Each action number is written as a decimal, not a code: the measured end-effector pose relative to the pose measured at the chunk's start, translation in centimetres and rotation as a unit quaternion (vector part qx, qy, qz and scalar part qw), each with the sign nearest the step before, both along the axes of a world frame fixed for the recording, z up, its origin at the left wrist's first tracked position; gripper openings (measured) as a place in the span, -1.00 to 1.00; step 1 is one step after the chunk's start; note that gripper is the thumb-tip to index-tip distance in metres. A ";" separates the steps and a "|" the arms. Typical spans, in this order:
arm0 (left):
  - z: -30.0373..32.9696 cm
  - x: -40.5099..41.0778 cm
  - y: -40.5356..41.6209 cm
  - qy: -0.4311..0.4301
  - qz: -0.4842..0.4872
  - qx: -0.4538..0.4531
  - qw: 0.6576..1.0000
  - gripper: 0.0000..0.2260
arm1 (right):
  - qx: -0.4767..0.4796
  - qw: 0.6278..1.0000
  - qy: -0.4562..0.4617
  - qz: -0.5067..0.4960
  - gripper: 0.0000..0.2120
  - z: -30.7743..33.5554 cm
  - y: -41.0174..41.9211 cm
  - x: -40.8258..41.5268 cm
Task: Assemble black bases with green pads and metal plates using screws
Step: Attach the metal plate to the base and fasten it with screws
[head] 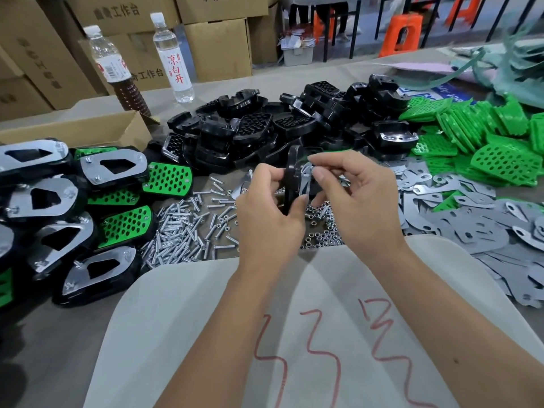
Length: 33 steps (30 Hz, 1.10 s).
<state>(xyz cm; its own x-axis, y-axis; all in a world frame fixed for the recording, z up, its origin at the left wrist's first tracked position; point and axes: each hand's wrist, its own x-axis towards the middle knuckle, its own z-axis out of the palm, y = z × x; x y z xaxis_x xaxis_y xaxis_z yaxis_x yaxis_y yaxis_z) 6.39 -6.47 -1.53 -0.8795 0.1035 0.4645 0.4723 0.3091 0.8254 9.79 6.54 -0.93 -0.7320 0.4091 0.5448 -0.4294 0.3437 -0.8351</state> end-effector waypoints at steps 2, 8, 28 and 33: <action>0.0 0.1 0.2 -0.020 -0.015 0.020 0.999 -0.72 | 0.019 1.000 -0.002 -0.004 -0.79 -0.1 -0.1 -0.1; 0.4 -0.1 -0.2 -0.089 -0.086 0.066 0.990 -0.76 | 0.076 0.996 0.030 -0.039 -0.89 -0.1 0.0 0.1; 0.4 -0.3 -0.5 -0.193 -0.160 0.112 0.962 -0.86 | 0.225 0.972 0.004 -0.061 -0.90 0.4 1.0 0.4; 0.5 -0.4 -0.6 -0.192 -0.162 0.104 0.962 -0.83 | 0.284 0.958 0.020 -0.041 -0.84 0.7 1.6 0.5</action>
<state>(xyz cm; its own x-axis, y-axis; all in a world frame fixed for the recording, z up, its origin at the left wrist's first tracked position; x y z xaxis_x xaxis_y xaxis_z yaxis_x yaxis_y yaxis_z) 5.98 -7.12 -1.01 -0.9275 0.3417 0.1517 0.1634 0.0056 0.9865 10.29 8.10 -0.19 -0.6840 0.0933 0.7235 -0.4089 0.7723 -0.4862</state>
